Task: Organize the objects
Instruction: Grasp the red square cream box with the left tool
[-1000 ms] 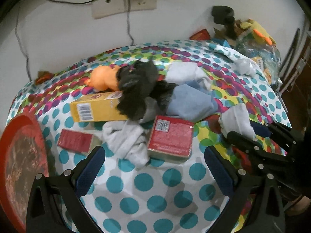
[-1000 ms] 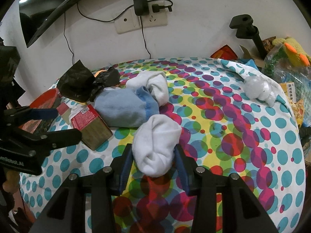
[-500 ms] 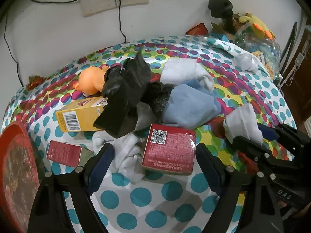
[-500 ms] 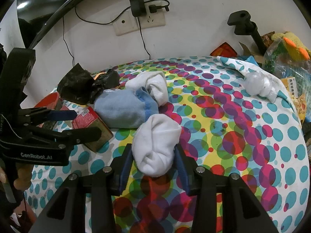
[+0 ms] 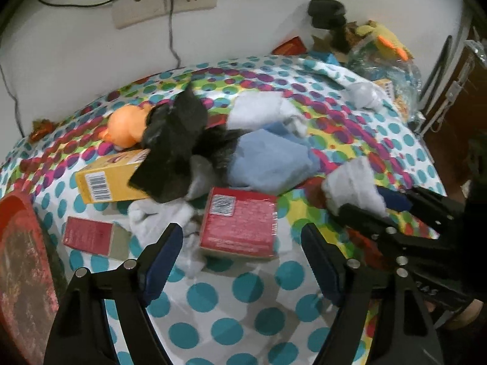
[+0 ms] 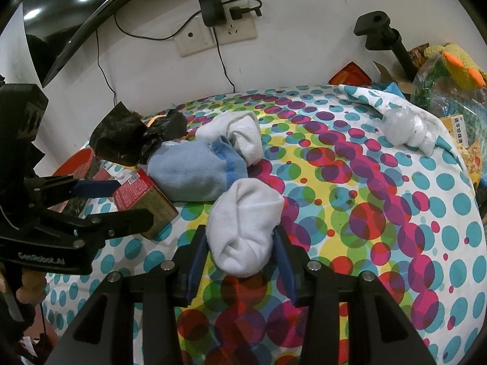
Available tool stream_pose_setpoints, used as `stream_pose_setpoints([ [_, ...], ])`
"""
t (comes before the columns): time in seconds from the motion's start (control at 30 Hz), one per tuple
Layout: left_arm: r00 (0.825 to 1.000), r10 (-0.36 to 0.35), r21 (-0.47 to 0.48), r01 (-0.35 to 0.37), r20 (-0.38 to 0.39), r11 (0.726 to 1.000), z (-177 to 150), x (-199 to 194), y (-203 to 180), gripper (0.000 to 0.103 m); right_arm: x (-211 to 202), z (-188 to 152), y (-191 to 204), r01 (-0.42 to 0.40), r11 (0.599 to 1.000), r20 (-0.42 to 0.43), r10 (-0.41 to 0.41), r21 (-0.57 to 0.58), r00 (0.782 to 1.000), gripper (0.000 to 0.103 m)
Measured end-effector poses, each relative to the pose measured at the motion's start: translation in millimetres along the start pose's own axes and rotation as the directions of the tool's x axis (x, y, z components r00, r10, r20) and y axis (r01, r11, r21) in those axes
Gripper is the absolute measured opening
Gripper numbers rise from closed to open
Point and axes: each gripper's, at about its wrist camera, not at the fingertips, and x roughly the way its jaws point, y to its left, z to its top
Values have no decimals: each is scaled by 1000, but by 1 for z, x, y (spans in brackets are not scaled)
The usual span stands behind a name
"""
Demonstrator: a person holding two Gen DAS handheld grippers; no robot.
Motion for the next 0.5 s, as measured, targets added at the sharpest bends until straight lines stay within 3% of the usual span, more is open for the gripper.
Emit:
stream_pose_setpoints([
  [0.1,1000,5,11,-5,-15,1000,3,7,-2,76,1,0,0,-3,1000,1,3,2,1000,44],
  [0.27,999,5,21,-4,-35,1000,5,18,-3,63,2,1,0,-5,1000,1,5,6,1000,44],
  [0.33,999,-3,19,4,-47,1000,5,21,-3,44,1,1,0,-4,1000,1,4,5,1000,44],
  [0.5,999,-21,2,22,-50,1000,2,22,-2,42,1,1,0,-4,1000,1,4,5,1000,44],
])
